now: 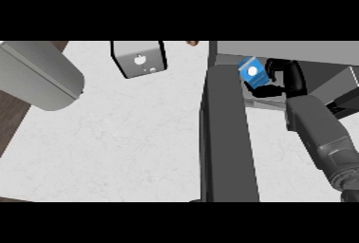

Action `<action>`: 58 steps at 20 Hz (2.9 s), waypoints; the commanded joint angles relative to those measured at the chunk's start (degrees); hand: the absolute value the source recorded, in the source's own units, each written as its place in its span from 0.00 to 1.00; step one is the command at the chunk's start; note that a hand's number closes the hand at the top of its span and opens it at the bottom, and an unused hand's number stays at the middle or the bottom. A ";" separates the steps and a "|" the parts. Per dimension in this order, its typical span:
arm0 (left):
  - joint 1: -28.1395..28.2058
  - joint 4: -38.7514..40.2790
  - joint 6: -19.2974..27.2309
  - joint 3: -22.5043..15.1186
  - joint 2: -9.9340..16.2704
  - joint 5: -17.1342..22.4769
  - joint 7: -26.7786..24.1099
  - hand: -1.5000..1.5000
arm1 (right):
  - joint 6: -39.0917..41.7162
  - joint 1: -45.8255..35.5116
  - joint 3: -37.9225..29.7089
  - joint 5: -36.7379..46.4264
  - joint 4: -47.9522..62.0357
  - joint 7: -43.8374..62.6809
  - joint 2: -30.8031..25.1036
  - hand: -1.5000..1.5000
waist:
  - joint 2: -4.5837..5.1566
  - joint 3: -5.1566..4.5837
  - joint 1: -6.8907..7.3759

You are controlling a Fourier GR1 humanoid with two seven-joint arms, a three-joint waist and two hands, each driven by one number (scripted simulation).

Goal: Pick up the milk, place it into the microwave and close the microwave

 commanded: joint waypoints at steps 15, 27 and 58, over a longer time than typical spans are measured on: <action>-4.84 2.93 -0.11 0.25 2.94 0.63 0.55 0.00 | -6.49 -3.90 -1.38 0.36 1.82 4.13 -5.59 1.00 | 2.45 0.23 3.18; -6.52 2.95 0.26 1.10 4.17 -0.70 0.76 0.00 | -6.72 -4.18 -2.28 0.07 2.18 4.01 -8.18 1.00 | 3.37 0.43 4.63; -10.25 6.98 -0.74 -1.54 6.01 -5.05 2.66 0.00 | -9.93 -14.63 0.58 3.54 3.74 12.39 4.10 0.00 | 1.93 -0.05 5.52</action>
